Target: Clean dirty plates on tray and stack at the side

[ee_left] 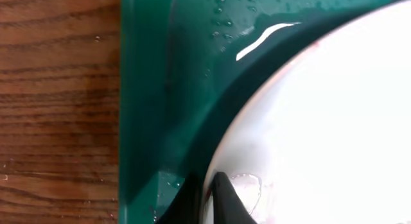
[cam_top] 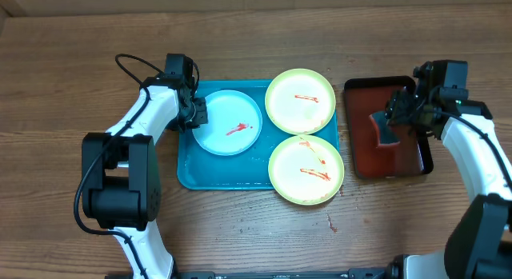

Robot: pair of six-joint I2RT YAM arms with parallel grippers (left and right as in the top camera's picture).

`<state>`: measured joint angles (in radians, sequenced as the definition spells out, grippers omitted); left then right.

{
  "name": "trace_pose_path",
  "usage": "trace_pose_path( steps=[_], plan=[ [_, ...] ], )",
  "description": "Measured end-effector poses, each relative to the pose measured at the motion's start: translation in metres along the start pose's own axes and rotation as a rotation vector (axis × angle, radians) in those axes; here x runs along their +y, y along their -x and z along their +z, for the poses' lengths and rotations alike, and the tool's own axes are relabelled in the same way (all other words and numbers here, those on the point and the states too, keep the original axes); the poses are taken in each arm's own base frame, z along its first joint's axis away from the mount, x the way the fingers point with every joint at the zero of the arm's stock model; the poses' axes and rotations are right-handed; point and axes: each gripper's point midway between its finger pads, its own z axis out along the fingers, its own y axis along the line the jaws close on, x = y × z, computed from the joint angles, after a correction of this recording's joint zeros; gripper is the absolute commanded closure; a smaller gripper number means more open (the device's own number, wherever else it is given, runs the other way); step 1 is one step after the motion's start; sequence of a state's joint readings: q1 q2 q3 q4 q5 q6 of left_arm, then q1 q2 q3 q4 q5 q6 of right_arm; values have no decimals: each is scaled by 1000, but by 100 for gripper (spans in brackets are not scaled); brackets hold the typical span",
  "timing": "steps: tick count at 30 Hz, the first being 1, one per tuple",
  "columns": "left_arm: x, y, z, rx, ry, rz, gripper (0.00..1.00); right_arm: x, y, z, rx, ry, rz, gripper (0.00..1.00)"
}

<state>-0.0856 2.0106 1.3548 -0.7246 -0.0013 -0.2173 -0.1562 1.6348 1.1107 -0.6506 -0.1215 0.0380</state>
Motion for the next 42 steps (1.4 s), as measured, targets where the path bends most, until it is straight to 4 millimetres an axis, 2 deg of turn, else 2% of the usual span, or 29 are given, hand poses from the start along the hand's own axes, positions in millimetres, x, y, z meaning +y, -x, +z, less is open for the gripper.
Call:
trace_pose_path(
  steps=[4,8,13,18,22,25,28,30,34,39,42],
  plan=[
    [-1,-2,0,9,-6,4,96,3,-9,9,44,29,-16,41],
    [-1,-2,-1,10,-6,4,96,6,-3,9,20,46,-69,50],
    [-1,-2,-1,10,-7,5,96,4,-11,23,59,48,-113,48],
    [-1,-2,-1,11,-7,5,96,-2,-33,49,161,47,-143,49],
    [-1,-2,-1,11,-7,5,96,-5,-40,54,191,37,-153,51],
    [-1,-2,-1,11,-7,5,96,-9,-41,54,193,17,-163,57],
    [-1,-2,-1,11,-7,5,96,-11,-41,54,195,3,-168,75],
    [-1,-2,-1,11,-7,5,96,-11,-41,54,197,3,-175,81],
    [-1,-2,-1,11,-7,7,96,-11,-42,53,198,8,-166,80],
    [-1,-2,-1,11,-7,8,96,-10,-43,53,202,11,-159,69],
    [-1,-2,-1,11,-7,8,96,-9,-44,53,205,19,-161,75]
  ],
)
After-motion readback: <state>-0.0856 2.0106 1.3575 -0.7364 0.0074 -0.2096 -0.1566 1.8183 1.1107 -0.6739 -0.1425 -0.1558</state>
